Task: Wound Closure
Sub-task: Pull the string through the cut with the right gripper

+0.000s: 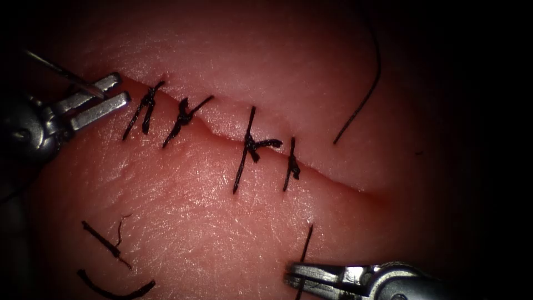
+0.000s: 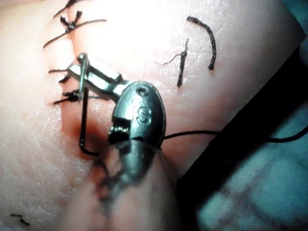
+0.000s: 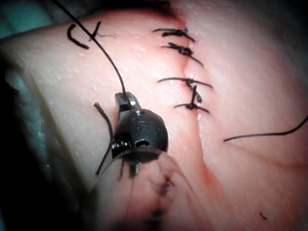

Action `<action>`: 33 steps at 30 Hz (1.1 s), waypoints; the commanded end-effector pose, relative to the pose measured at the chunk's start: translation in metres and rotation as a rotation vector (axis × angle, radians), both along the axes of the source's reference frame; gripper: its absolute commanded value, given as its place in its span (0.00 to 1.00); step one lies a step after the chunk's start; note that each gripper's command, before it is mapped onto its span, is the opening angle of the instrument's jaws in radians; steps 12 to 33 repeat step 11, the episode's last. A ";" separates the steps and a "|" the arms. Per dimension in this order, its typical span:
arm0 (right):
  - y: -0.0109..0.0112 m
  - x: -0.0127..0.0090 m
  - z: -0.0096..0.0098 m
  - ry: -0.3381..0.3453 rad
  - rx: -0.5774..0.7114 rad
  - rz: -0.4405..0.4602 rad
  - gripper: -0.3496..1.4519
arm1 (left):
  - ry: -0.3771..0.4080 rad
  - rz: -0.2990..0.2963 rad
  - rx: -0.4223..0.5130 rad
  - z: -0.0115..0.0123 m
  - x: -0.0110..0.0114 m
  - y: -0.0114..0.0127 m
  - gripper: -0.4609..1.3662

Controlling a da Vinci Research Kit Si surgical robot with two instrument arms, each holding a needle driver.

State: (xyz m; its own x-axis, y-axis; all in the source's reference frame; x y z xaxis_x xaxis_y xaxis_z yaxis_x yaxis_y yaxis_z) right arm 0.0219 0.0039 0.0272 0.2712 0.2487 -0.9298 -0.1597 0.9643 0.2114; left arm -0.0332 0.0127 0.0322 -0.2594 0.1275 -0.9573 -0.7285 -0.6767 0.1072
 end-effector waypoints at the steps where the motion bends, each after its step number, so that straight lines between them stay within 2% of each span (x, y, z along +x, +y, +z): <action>1: -0.0005 0.0004 -0.0003 0.003 -0.001 -0.010 0.00 | 0.000 0.002 0.000 0.0001 0.0000 0.0000 0.06; 11: -0.0042 0.0032 -0.0019 0.016 -0.009 -0.055 0.00 | 0.004 0.000 0.002 -0.0001 0.0000 -0.0003 0.06; 33: -0.0042 0.0032 -0.0019 0.016 -0.009 -0.055 0.00 | 0.004 0.000 0.002 -0.0001 0.0000 -0.0003 0.06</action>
